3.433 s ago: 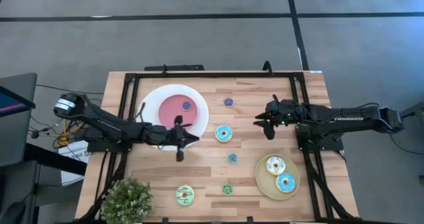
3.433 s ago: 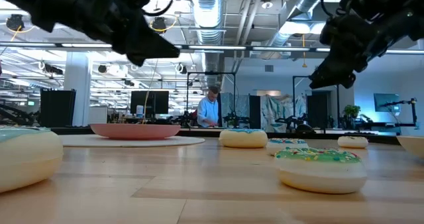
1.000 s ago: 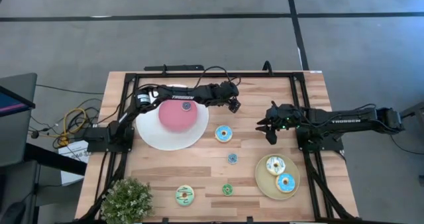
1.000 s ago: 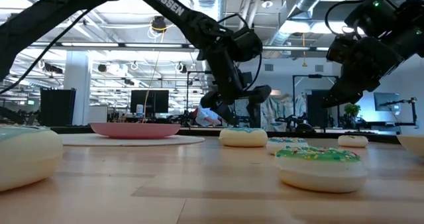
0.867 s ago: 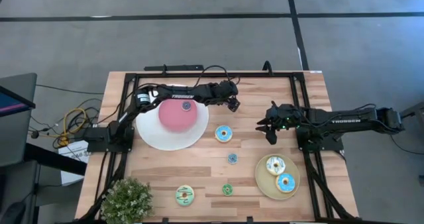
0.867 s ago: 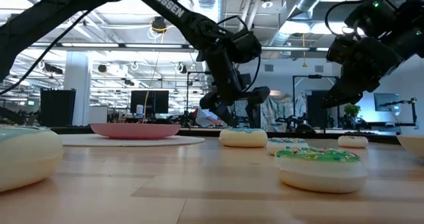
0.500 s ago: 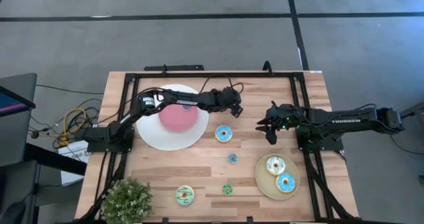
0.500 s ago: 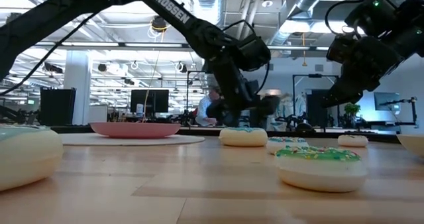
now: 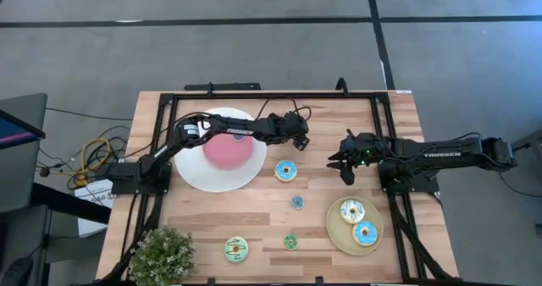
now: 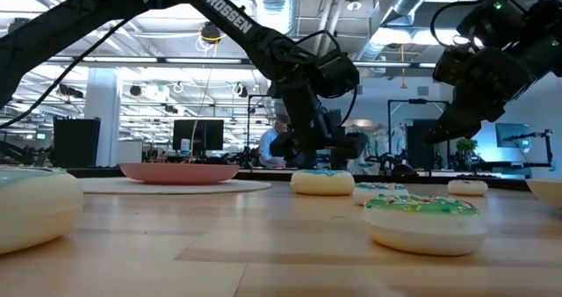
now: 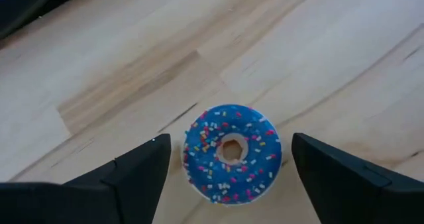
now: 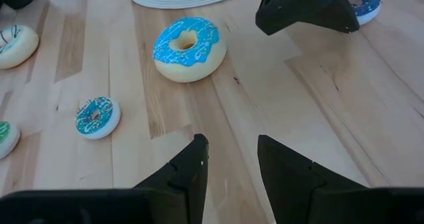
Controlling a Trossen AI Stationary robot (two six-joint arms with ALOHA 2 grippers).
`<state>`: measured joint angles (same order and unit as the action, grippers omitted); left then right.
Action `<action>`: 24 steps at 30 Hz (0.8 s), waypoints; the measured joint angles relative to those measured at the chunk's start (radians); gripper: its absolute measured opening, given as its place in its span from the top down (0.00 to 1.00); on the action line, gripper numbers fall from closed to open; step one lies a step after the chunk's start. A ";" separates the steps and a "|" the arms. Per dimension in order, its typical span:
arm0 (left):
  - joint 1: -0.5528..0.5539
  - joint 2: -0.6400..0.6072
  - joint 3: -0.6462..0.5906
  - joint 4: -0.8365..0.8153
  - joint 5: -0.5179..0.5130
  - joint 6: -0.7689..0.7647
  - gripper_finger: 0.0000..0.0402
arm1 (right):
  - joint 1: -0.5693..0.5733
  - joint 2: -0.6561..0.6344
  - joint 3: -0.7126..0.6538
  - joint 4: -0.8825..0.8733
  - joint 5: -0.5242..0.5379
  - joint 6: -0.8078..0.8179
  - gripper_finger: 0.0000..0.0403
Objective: Pick & Place donuts
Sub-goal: Put the small blue donut onto the pink plate
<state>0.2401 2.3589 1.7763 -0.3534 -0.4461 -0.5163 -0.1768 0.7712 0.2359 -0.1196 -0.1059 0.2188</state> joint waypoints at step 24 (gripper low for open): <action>0.000 0.000 0.000 -0.015 0.004 -0.003 0.36 | 0.000 0.000 0.000 0.000 -0.001 -0.002 0.70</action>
<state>0.2398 2.3589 1.7763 -0.3686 -0.4423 -0.5195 -0.1768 0.7712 0.2359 -0.1196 -0.1066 0.2173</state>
